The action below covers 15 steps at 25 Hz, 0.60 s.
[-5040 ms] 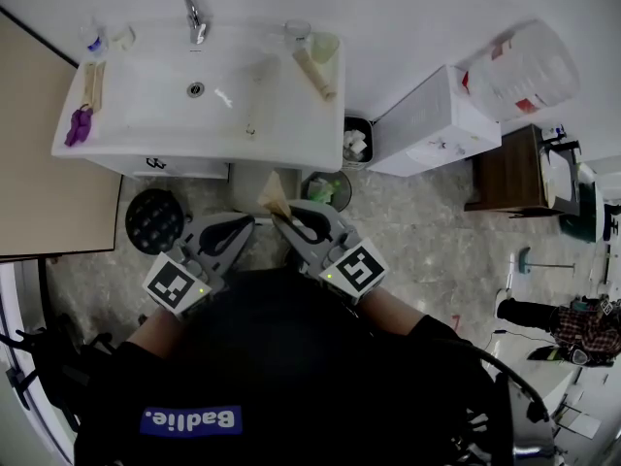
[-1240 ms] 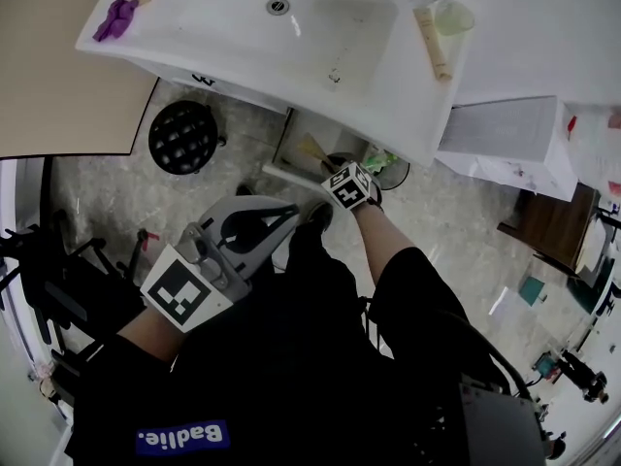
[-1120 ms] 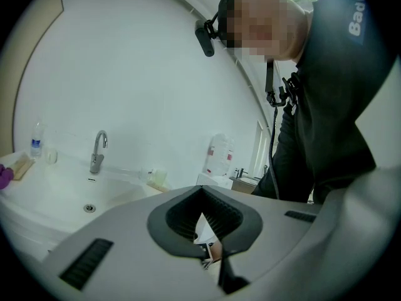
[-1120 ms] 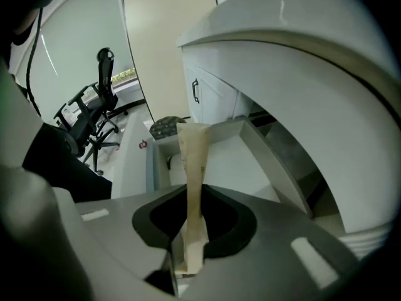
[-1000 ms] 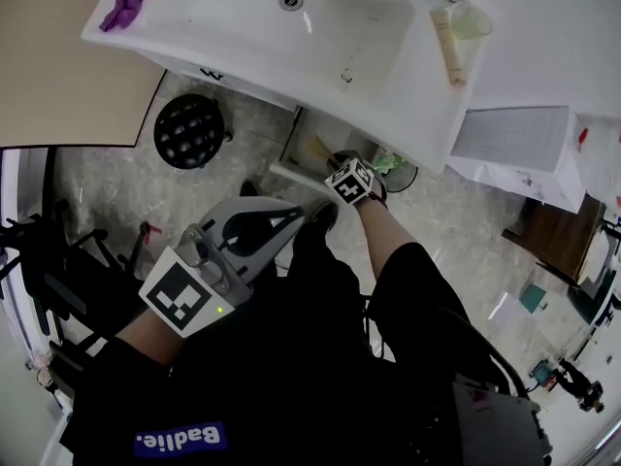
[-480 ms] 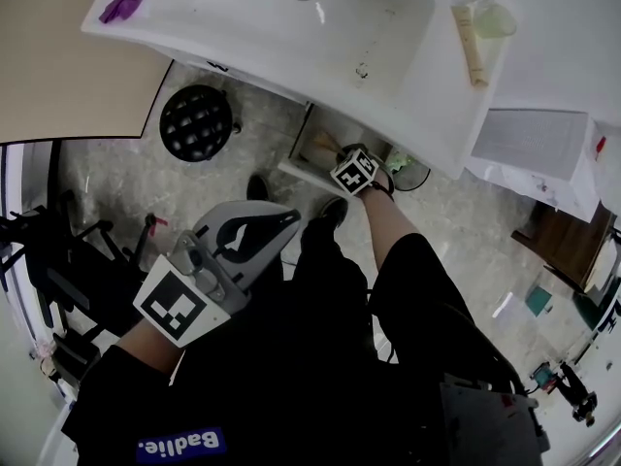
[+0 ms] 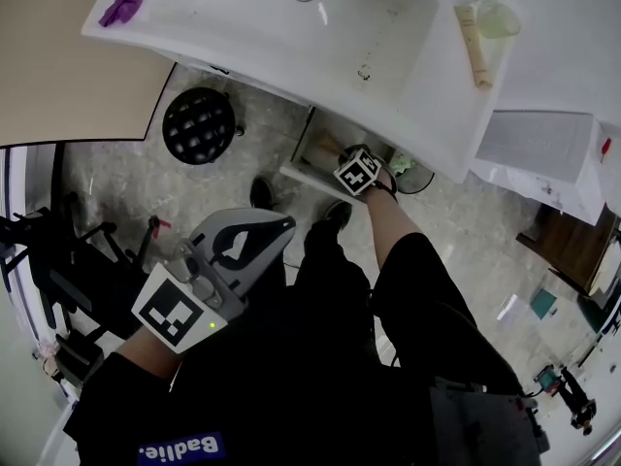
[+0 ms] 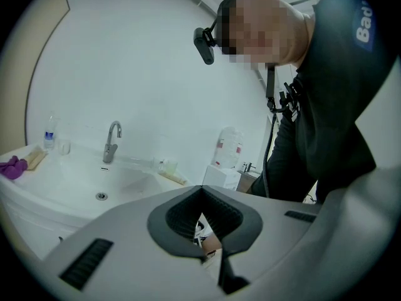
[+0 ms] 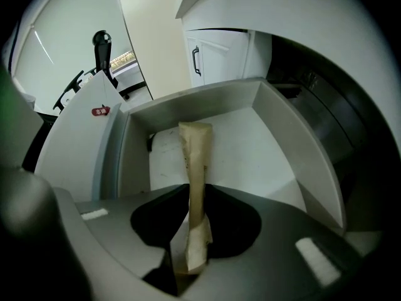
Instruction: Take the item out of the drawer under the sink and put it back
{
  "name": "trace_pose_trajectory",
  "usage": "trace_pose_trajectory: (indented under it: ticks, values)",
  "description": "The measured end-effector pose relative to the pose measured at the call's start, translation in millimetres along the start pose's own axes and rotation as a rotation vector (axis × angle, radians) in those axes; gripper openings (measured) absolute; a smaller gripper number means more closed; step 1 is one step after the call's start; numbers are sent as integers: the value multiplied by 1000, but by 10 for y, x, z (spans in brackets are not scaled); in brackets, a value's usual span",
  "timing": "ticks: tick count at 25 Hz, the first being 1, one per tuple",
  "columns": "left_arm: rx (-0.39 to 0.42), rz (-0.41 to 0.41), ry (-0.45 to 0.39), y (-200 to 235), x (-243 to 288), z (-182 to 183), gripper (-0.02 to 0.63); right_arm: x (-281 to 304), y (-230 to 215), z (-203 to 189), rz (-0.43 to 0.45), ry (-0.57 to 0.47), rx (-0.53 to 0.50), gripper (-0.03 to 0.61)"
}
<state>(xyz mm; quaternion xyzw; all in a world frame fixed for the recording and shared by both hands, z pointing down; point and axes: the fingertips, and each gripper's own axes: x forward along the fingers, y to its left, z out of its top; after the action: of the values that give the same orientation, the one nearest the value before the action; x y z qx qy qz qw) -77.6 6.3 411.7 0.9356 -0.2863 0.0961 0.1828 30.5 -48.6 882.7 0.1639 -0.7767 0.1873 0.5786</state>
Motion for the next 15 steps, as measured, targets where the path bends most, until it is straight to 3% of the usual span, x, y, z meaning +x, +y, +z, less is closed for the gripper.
trace_pose_trajectory:
  ticks: [6, 15]
  values:
    - [10, -2, 5, -61, -25, 0, 5, -91, 26, -22, 25, -25, 39, 131]
    - [1, -31, -17, -285, -20, 158, 5, -696, -25, -16, -35, -124, 77, 140]
